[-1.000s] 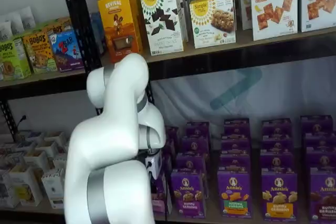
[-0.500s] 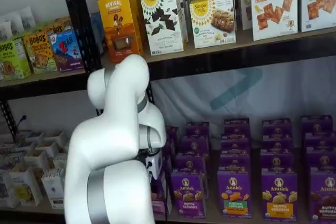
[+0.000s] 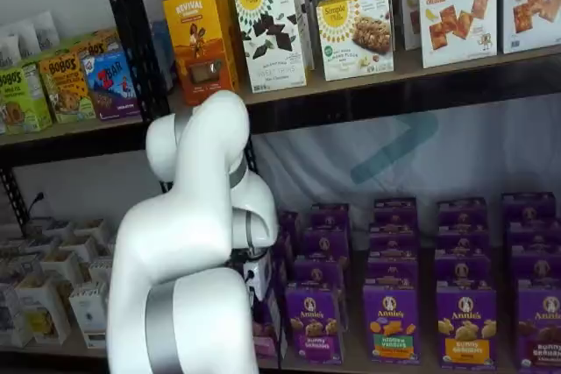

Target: Pick up the purple box with a pink patch in the middle, on the bottom shelf, the first box from the left

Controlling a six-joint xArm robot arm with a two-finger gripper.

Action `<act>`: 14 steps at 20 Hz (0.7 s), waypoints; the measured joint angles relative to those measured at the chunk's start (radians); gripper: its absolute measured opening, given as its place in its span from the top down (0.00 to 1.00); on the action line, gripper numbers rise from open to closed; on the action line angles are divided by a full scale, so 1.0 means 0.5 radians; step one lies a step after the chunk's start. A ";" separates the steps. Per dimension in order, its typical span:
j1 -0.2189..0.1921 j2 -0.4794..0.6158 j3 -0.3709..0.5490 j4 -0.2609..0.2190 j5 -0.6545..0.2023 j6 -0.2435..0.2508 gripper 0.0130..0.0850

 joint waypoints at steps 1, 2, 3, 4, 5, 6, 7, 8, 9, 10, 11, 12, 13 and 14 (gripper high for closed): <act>-0.002 -0.004 0.006 0.001 -0.001 -0.002 0.56; -0.003 -0.006 0.009 -0.004 -0.002 0.001 0.56; -0.005 -0.008 0.011 -0.019 0.002 0.012 0.56; -0.007 -0.010 0.013 -0.025 0.004 0.016 0.56; -0.008 -0.012 0.016 -0.026 0.005 0.016 0.56; -0.009 -0.014 0.021 -0.026 0.003 0.015 0.56; -0.010 -0.016 0.024 -0.026 0.000 0.013 0.56; -0.011 -0.017 0.026 -0.024 -0.002 0.010 0.56; -0.011 -0.017 0.027 -0.022 -0.003 0.008 0.61; -0.012 -0.017 0.027 -0.019 -0.003 0.005 0.61; -0.012 -0.016 0.025 -0.015 -0.002 0.000 0.67; -0.012 -0.016 0.023 -0.014 -0.001 0.000 0.67; -0.012 -0.015 0.022 -0.019 0.000 0.005 0.67; -0.013 -0.015 0.019 -0.041 0.007 0.024 0.67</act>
